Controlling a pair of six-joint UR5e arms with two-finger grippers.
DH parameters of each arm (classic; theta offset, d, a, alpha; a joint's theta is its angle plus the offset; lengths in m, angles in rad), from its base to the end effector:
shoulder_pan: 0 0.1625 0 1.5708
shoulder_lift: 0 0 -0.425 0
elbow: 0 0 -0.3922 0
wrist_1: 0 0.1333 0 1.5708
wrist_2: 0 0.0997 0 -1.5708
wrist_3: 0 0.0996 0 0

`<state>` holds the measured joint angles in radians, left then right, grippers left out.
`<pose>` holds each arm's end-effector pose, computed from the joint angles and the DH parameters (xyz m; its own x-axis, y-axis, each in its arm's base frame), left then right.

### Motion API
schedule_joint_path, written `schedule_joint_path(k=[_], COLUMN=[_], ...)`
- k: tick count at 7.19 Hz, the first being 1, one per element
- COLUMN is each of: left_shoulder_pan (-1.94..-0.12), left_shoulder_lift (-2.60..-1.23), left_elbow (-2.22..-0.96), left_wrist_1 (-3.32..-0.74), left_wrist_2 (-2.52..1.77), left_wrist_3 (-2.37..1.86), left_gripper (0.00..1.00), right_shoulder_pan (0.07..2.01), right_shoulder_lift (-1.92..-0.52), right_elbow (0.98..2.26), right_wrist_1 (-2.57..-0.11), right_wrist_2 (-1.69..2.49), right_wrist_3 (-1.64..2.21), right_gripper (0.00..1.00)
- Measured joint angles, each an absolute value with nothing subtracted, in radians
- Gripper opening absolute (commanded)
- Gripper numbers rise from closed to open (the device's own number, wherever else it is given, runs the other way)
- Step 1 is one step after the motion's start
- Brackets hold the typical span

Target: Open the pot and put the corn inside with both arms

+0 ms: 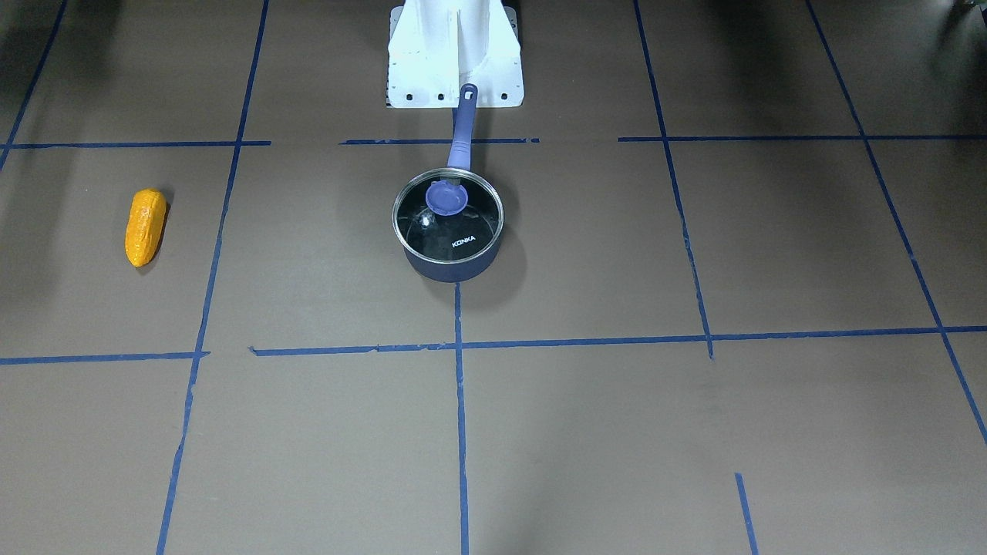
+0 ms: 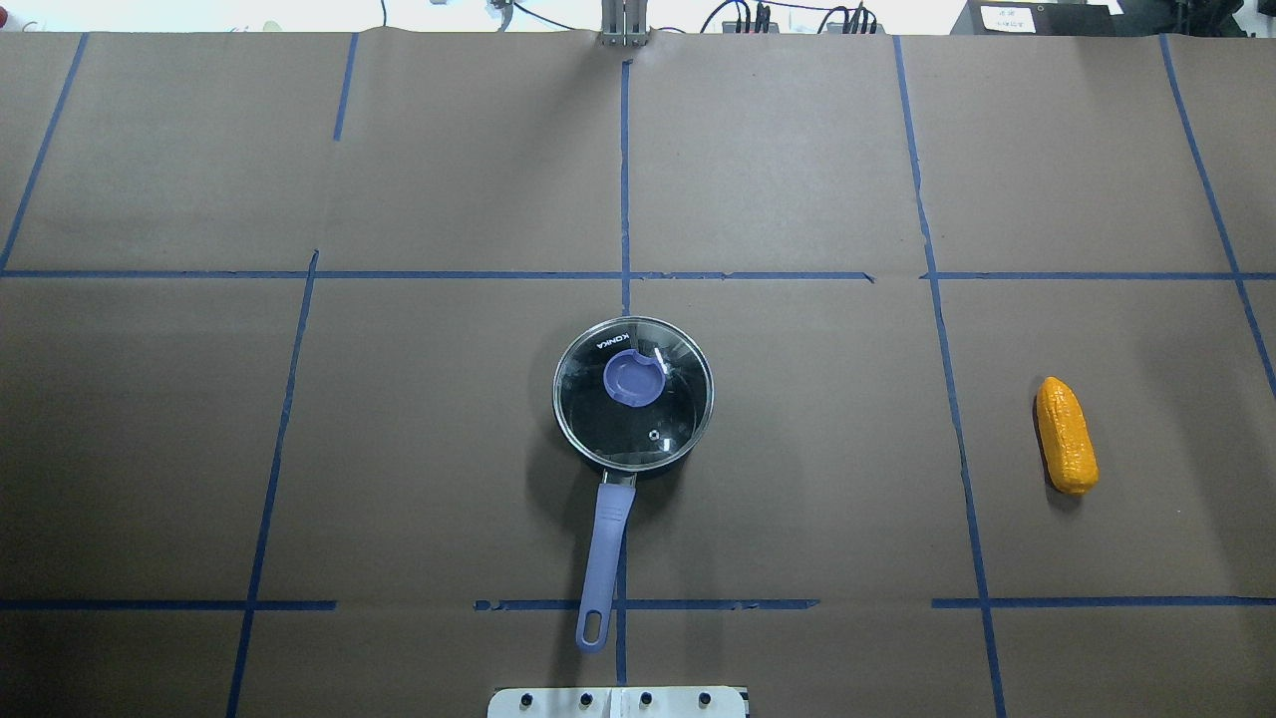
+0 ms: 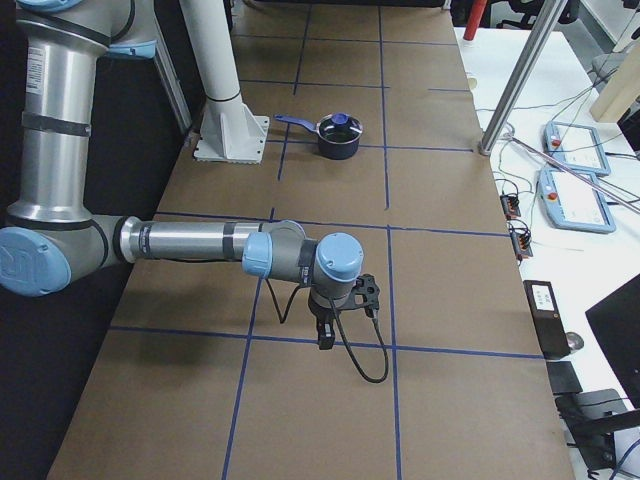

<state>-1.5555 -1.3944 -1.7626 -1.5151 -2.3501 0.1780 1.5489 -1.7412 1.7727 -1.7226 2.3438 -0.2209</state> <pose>-0.0570 -0.4153 0.6497 0.6978 0.1598 -0.6982 -0.1411 0.9864 0.0847 0.0548 -0.4117 0.6517 0.6953 -0.1510 0.7027 0.1784 0.9833 0.0348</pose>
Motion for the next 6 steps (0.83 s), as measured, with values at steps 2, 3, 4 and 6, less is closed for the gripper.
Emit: schedule_joint_path(k=[2, 3, 4, 6], left_shoulder_pan=[-1.555, -1.554, -1.553, -1.551], left_shoulder_lift=[-1.395, -1.396, -1.404, -1.457], left_elbow=[-1.764, -1.766, -1.768, -1.766], left_wrist_1=[-1.519, -1.522, -1.53, -1.635], left_wrist_2=[-2.35, -2.351, -2.351, -2.352], left_wrist_3=[0.179, 0.179, 0.176, 0.168], left_gripper=[1.0, 1.0, 1.0, 1.0], right_shoulder_pan=[1.549, 1.549, 1.548, 1.548], right_shoulder_lift=[-1.742, -1.742, -1.742, -1.741], right_elbow=[1.773, 1.773, 1.775, 1.776], right_wrist_1=[-1.723, -1.723, -1.723, -1.723], right_wrist_2=[2.344, 2.344, 2.344, 2.344], right_wrist_3=[-0.221, -0.221, -0.221, -0.221], right_gripper=[1.0, 1.0, 1.0, 1.0])
